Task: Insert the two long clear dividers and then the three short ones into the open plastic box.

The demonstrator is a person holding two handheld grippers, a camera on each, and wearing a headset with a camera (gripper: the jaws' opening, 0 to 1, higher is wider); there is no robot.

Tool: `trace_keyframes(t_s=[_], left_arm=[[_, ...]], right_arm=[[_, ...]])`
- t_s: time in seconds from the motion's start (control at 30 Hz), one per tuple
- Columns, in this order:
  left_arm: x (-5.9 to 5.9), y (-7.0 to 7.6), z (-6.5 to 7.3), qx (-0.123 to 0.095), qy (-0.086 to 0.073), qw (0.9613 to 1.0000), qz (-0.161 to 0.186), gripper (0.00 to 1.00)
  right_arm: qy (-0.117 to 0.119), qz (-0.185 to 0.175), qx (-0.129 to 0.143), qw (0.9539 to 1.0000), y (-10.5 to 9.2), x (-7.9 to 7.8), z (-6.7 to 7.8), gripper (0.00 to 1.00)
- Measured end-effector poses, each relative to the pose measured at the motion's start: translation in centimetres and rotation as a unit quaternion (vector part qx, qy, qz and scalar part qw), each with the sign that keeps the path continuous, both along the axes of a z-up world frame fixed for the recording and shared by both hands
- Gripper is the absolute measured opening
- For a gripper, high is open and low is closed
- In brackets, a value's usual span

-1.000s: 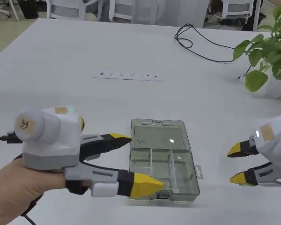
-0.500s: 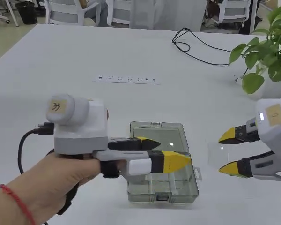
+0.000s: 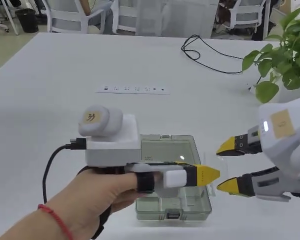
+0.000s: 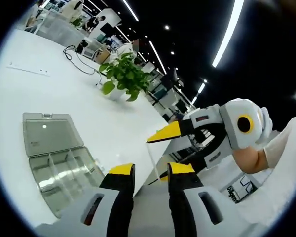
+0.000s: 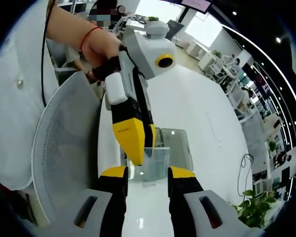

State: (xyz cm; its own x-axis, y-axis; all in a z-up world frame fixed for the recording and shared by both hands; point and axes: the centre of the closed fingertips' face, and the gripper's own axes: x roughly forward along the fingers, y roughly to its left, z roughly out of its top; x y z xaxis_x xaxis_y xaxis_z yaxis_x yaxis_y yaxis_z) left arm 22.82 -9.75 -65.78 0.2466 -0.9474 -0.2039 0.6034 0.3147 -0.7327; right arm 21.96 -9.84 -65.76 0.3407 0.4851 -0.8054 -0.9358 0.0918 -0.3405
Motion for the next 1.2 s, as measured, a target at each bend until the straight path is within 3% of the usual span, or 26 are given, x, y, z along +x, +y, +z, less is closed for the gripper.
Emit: trace_keyframes(t_s=[0.27,0.63,0.9,1.17,1.2], left_arm=[[-0.41,-0.24,0.01,-0.009,0.02,0.9997,-0.003,0.12],[-0.92,-0.47,0.03,-0.018,0.027,0.9994,-0.009,0.0],[-1.01,-0.55,0.1,-0.027,0.037,0.9989,-0.007,0.0],[-0.9,-0.42,0.17,-0.03,0.038,0.9988,0.002,0.0],[-0.78,-0.24,-0.08,-0.02,0.021,0.9996,0.0,0.0]], right_arm=[[-0.005,0.007,-0.002,1.0,0.56,-0.33,0.27,0.33],[-0.008,0.012,-0.009,0.9999,0.58,-0.5,0.18,0.33],[-0.008,0.014,-0.01,0.9998,0.55,-0.54,0.13,0.33],[-0.014,0.019,-0.008,0.9997,0.63,-0.49,0.26,0.33],[-0.016,0.017,-0.005,0.9997,0.68,-0.38,0.42,0.34]])
